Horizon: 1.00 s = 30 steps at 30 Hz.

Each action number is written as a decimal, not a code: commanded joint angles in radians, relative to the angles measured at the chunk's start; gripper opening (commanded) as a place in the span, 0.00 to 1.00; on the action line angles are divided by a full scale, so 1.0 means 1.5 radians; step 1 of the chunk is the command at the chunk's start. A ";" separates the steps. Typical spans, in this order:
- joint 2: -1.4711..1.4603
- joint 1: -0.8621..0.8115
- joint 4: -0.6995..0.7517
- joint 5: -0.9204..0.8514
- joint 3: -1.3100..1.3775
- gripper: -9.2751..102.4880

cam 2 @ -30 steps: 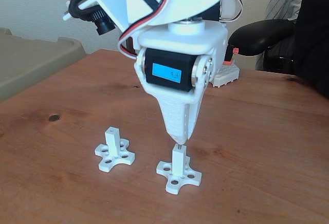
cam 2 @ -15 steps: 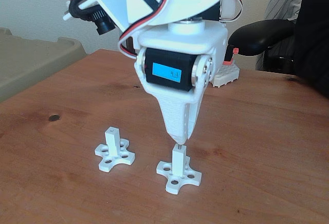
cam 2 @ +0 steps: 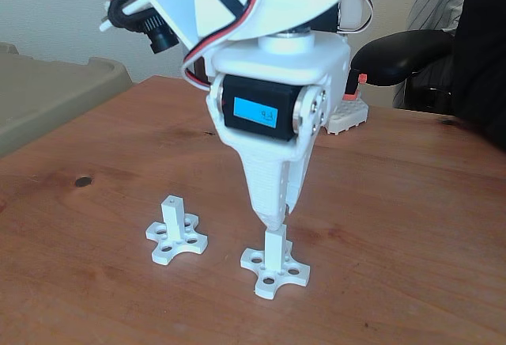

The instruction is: Grab the screw and set it in the hole.

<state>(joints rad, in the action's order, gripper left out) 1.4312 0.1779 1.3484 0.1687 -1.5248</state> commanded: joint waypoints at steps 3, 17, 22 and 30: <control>0.027 -0.009 0.006 0.008 0.029 0.14; 0.057 -0.035 0.030 0.000 0.026 0.18; 0.088 -0.053 0.036 -0.006 0.021 0.19; 0.182 -0.084 0.034 -0.028 -0.006 0.15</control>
<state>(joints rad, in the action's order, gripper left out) 1.5570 0.0614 1.4082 0.1473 -1.5386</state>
